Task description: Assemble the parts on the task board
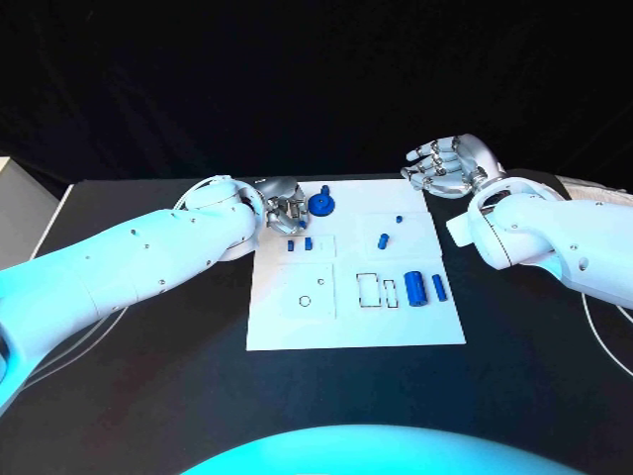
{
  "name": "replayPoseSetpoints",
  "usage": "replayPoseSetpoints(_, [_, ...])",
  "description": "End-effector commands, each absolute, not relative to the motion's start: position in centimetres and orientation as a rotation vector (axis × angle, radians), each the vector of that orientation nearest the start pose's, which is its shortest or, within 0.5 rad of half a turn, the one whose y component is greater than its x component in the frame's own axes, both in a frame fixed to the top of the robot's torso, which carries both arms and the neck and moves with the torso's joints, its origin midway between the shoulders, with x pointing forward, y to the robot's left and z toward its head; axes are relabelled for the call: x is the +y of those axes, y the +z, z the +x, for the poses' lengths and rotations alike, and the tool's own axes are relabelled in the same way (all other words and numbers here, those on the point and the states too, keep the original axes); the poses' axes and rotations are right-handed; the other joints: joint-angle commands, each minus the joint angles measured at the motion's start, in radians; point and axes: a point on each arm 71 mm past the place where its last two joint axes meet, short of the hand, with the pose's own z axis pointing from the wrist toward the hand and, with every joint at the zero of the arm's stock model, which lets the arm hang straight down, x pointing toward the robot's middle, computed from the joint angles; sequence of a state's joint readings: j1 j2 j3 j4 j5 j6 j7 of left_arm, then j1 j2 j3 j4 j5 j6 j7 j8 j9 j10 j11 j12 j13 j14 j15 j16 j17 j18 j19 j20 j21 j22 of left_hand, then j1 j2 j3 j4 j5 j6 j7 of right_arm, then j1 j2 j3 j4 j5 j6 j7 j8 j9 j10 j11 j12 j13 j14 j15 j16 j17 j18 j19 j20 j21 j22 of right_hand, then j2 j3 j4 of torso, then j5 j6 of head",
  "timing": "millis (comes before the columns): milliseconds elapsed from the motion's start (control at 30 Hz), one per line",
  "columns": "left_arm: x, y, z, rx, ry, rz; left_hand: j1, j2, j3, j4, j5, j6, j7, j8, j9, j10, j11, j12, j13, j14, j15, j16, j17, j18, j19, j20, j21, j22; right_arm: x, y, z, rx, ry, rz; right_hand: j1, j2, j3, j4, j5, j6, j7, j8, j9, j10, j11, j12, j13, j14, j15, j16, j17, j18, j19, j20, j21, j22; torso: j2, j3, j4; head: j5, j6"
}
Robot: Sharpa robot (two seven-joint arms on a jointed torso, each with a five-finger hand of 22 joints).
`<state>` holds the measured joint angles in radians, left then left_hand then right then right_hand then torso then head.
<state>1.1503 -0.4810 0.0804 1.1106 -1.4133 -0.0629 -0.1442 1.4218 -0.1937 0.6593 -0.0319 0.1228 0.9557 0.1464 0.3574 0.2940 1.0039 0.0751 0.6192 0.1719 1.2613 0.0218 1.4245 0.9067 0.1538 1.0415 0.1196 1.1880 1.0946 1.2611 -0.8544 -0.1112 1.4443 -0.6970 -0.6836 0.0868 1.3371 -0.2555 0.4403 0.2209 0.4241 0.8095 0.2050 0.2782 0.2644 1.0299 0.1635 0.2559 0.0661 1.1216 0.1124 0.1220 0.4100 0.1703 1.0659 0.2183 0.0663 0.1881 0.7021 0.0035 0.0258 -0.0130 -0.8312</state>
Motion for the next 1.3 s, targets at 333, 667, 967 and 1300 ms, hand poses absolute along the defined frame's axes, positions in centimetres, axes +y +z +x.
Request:
replayPoseSetpoints(333, [12.8, -21.8, 54.8, 1.911, -0.624, 0.097, -0.003, 0.007, -0.013, -0.003, 0.004, 0.001, -0.002, -0.007, 0.009, -0.028, -0.003, 0.059, 0.031, 0.010, -0.010, 0.018, 0.025, -0.006, 0.000, -0.001, -0.007, 0.001, -25.2, -17.1, 50.8, 1.411, 0.852, 0.601, -0.003, 0.002, 0.002, -0.001, 0.005, -0.006, 0.030, 0.004, -0.002, -0.002, 0.003, 0.004, -0.001, 0.004, 0.000, -0.003, -0.001, 0.014, -0.002, 0.003, 0.002, -0.001, 0.000, -0.0003, 0.0005, -0.002, 0.000])
replayPoseSetpoints(667, [13.0, -21.7, 54.9, 1.895, -0.619, 0.086, -0.007, 0.002, -0.008, -0.004, 0.005, -0.042, 0.001, -0.044, 0.002, -0.061, -0.004, 0.108, 0.057, 0.010, -0.011, 0.027, 0.031, -0.006, 0.001, -0.003, -0.009, 0.001, -25.3, -17.1, 50.8, 1.409, 0.851, 0.602, -0.003, 0.002, 0.002, -0.001, 0.005, -0.006, 0.030, 0.004, -0.002, -0.002, 0.003, 0.004, -0.001, 0.004, 0.000, -0.003, -0.001, 0.014, -0.002, 0.003, 0.002, -0.001, 0.000, -0.0005, 0.0002, -0.001, 0.000])
replayPoseSetpoints(967, [13.3, -21.6, 54.9, 1.882, -0.617, 0.075, -0.013, -0.009, -0.003, 0.000, 0.002, -0.103, -0.010, -0.092, -0.014, -0.087, -0.007, 0.146, 0.075, 0.005, -0.013, 0.030, 0.027, -0.007, 0.006, -0.003, -0.010, 0.002, -25.3, -17.1, 50.8, 1.409, 0.851, 0.601, -0.004, 0.002, 0.004, -0.002, 0.005, -0.007, 0.030, 0.004, -0.002, -0.003, 0.003, 0.005, -0.002, 0.005, 0.000, -0.005, -0.004, 0.014, -0.001, 0.003, 0.003, -0.007, 0.000, -0.0010, 0.0002, -0.001, -0.001])
replayPoseSetpoints(1300, [13.8, -21.6, 55.0, 1.878, -0.603, 0.063, -0.012, -0.013, -0.001, 0.003, 0.001, -0.152, -0.022, -0.124, -0.029, -0.099, -0.010, 0.167, 0.084, 0.006, -0.015, 0.034, 0.029, -0.007, 0.008, -0.005, -0.012, 0.002, -25.4, -17.2, 50.8, 1.412, 0.849, 0.602, -0.005, 0.002, 0.004, -0.002, 0.005, -0.007, 0.030, 0.005, -0.002, -0.003, 0.003, 0.005, -0.002, 0.005, 0.000, -0.006, -0.005, 0.014, -0.001, 0.003, 0.003, -0.008, 0.000, -0.0013, -0.0002, -0.002, 0.000])
